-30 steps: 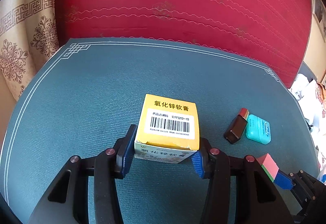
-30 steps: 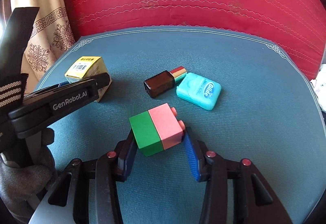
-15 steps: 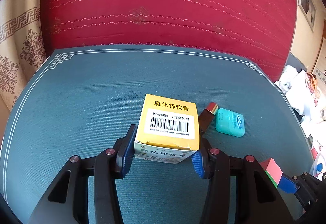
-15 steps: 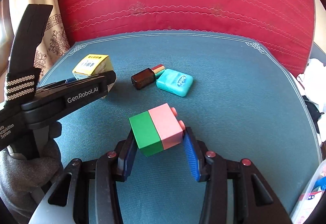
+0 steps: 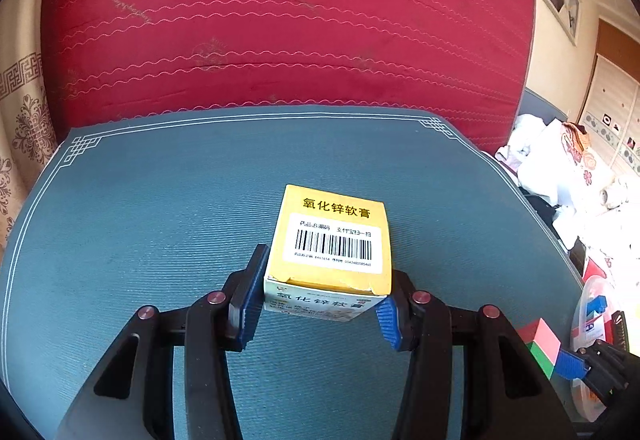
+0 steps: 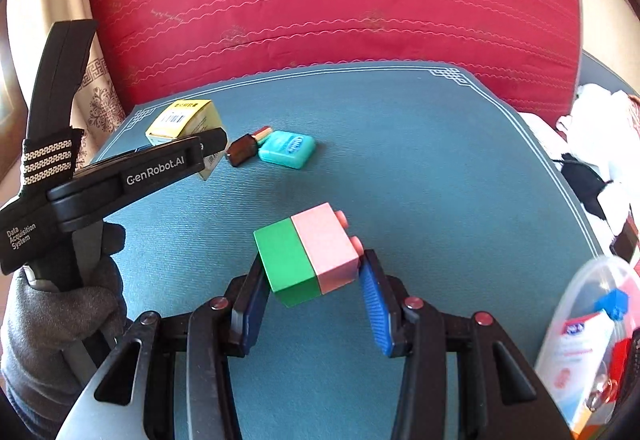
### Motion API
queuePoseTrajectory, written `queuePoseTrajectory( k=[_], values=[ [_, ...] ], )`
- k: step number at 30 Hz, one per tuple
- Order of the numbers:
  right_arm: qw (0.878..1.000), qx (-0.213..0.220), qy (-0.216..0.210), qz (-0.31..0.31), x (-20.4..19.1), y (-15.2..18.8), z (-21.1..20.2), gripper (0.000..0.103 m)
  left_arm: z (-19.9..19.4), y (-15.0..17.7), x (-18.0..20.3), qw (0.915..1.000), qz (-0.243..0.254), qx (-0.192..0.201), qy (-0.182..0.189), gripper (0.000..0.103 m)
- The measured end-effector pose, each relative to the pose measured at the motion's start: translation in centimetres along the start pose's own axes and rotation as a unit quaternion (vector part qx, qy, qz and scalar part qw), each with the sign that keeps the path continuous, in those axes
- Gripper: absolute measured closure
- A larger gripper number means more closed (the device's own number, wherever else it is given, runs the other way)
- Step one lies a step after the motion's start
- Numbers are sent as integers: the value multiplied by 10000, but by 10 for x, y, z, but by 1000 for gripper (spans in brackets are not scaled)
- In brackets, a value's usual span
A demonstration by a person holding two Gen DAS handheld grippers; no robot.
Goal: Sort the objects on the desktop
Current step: 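Carry the brick and ointment box to the clear bowl and open both tools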
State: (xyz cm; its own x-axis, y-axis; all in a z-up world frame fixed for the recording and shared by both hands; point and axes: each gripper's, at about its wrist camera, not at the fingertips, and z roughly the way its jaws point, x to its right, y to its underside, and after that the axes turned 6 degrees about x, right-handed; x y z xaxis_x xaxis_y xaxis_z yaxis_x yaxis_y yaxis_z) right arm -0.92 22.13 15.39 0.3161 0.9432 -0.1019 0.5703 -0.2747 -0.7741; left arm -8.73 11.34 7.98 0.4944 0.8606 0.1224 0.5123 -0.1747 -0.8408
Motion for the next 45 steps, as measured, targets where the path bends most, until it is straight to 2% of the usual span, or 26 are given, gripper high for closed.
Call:
queuePoseTrajectory(
  k=[16,30,37,45],
  values=[
    [9958,363,558,627,67,20,-80,55,-20,7,66,9957,640,46,668,52],
    [9842,580,1203,1158,124,42,-135,55,-43,12,93,9898,878,133,1111,52],
    [9776,648,1489,1339,145,53,-151,55,-52,13,100,9882,939,180,1194,52],
    [9713,656,1614,1619,175,66,-163,55,-65,17,124,9828,1086,111,1491,52]
  ],
)
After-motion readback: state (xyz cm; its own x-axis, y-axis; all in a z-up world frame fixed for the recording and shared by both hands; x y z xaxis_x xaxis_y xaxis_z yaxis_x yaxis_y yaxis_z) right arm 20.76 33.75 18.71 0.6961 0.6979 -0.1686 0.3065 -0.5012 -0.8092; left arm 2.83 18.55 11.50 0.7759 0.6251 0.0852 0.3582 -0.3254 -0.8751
